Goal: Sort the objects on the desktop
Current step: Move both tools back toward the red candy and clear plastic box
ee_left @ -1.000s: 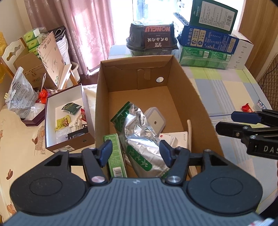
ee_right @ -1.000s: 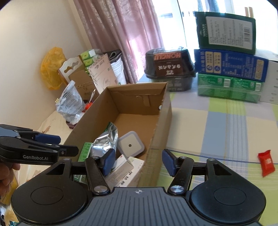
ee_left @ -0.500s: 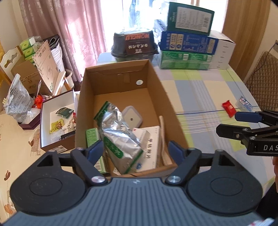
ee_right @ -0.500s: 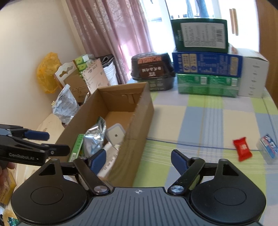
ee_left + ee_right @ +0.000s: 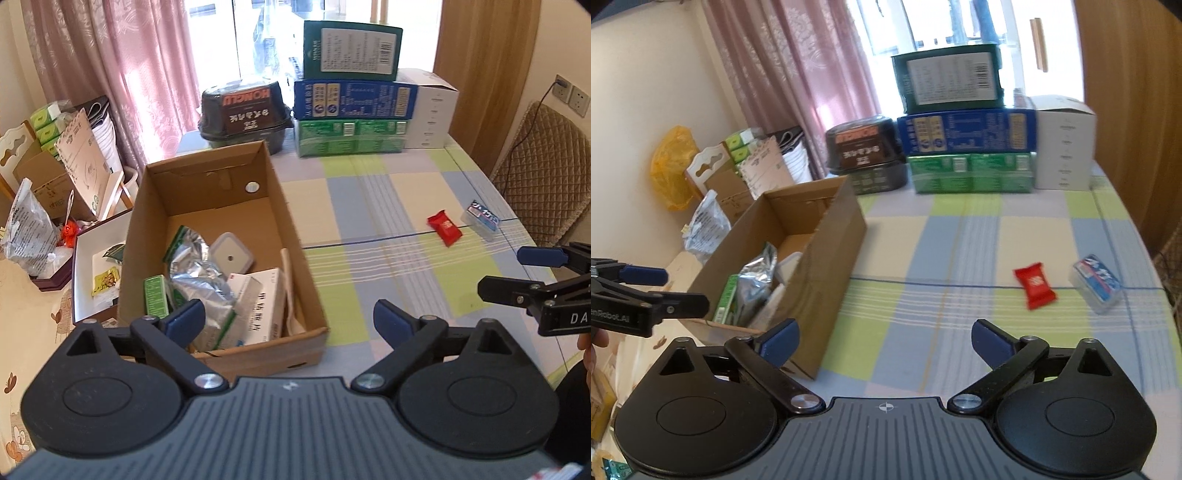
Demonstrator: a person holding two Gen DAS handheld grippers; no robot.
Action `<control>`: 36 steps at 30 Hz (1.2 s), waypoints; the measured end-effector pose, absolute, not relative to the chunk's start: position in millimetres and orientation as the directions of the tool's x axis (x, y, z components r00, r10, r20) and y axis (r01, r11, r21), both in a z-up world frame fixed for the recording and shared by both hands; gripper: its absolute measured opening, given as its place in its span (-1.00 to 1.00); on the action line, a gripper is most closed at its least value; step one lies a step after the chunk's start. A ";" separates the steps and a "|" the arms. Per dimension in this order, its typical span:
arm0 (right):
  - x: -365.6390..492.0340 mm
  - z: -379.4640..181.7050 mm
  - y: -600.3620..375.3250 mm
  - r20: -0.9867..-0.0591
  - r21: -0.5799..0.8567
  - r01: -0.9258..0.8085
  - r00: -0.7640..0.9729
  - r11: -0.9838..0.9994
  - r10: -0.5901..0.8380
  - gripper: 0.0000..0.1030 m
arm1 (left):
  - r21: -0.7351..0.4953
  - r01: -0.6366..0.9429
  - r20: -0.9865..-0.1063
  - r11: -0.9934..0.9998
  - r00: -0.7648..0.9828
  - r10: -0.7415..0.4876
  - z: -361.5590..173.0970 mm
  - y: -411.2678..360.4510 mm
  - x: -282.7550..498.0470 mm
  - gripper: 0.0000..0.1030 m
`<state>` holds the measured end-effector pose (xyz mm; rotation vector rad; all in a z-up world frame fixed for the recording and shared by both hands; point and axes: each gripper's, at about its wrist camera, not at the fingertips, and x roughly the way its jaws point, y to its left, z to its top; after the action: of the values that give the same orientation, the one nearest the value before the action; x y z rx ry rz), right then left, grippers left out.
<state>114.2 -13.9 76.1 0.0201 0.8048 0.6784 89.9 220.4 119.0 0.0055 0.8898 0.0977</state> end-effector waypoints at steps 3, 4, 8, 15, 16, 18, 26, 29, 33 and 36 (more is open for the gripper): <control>112.9 76.0 -33.8 -0.658 0.262 -0.541 0.505 0.799 0.558 0.96 | 0.047 -0.075 -0.774 0.996 0.627 0.084 118.8 208.7 87.7 0.97; 112.7 75.8 -41.2 -0.658 0.259 -0.539 0.508 0.801 0.555 0.96 | 0.047 -0.072 -0.775 0.996 0.626 0.082 118.6 204.7 87.3 0.97; 113.4 73.6 -73.3 -0.668 0.242 -0.507 0.531 0.827 0.521 0.96 | 0.051 -0.048 -0.775 0.998 0.628 0.070 117.5 186.6 84.6 0.97; 119.9 70.3 -132.0 -0.679 0.235 -0.423 0.573 0.875 0.459 0.96 | 0.046 0.001 -0.775 0.999 0.631 0.035 114.2 151.2 90.8 0.97; 121.1 70.6 -139.3 -0.680 0.234 -0.414 0.578 0.880 0.452 0.96 | 0.045 0.008 -0.775 0.999 0.631 0.029 113.3 145.8 93.0 0.97; 124.3 71.4 -153.1 -0.679 0.230 -0.400 0.587 0.887 0.440 0.96 | 0.038 0.023 -0.776 0.999 0.630 0.015 111.1 135.1 97.0 0.97; 143.0 67.6 -193.7 -0.685 0.192 -0.376 0.611 0.907 0.398 0.96 | 0.009 0.068 -0.790 0.998 0.612 -0.035 96.9 91.2 124.7 0.97; 154.7 62.2 -202.6 -0.688 0.175 -0.390 0.608 0.904 0.396 0.96 | 0.000 0.076 -0.795 0.997 0.604 -0.046 89.5 76.1 138.3 0.97; 176.3 49.8 -209.2 -0.699 0.142 -0.423 0.598 0.895 0.393 0.96 | -0.010 0.084 -0.807 0.996 0.587 -0.058 75.2 57.1 160.5 0.97; 194.9 37.8 -209.1 -0.708 0.114 -0.455 0.587 0.883 0.393 0.96 | -0.017 0.089 -0.819 0.996 0.571 -0.065 60.2 43.7 181.8 0.97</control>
<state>194.9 -209.1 37.8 -0.0825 0.8041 0.4948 181.8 43.7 60.2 0.0273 0.9593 -0.0902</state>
